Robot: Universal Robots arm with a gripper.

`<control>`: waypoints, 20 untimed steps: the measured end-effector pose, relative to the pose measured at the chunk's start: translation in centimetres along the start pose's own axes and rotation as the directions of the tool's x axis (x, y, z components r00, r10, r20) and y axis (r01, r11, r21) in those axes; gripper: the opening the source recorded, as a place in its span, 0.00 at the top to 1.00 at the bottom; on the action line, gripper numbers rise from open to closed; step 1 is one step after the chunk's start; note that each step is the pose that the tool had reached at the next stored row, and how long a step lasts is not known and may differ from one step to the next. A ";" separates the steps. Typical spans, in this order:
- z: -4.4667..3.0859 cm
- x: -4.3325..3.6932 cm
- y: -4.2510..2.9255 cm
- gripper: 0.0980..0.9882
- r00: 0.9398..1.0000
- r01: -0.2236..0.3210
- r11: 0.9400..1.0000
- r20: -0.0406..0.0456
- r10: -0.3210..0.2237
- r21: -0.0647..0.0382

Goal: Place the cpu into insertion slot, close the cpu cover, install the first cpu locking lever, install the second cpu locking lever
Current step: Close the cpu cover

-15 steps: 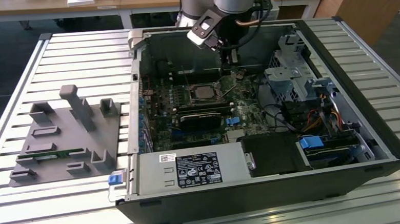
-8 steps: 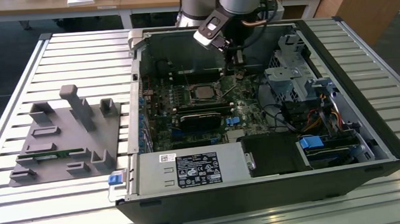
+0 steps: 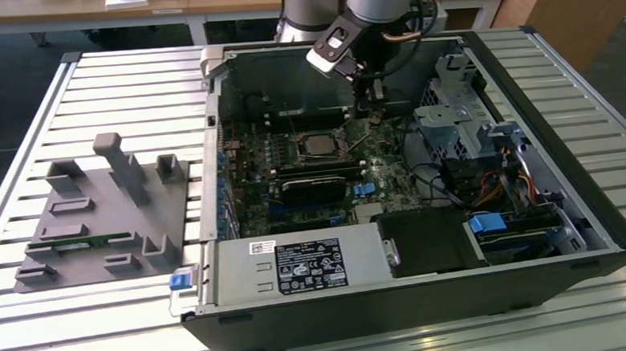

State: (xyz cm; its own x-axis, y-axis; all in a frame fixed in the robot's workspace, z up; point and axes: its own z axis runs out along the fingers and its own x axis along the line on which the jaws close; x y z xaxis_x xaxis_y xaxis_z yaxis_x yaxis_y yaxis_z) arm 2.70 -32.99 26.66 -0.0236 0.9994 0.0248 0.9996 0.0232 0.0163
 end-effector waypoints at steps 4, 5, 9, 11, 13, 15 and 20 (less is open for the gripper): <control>0.13 0.01 0.48 0.99 1.000 0.000 1.000 0.000 0.000 0.001; 0.17 0.01 0.62 0.99 1.000 0.000 1.000 0.000 0.000 0.001; 0.33 0.10 1.44 0.99 1.000 0.000 1.000 0.000 0.000 0.005; 0.43 0.24 1.92 0.99 1.000 0.000 1.000 0.000 0.000 0.007; 0.56 0.34 2.27 0.99 1.000 0.000 1.000 0.000 0.000 0.008; 0.68 0.39 2.50 0.99 1.000 0.000 1.000 0.000 0.000 0.009; 0.90 0.45 3.15 0.99 1.000 0.000 1.000 0.000 0.000 0.012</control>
State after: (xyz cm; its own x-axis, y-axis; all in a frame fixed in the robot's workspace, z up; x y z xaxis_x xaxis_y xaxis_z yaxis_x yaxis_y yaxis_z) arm 5.85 -32.44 25.82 -0.0233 0.9994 0.0251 0.9997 0.0232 0.0044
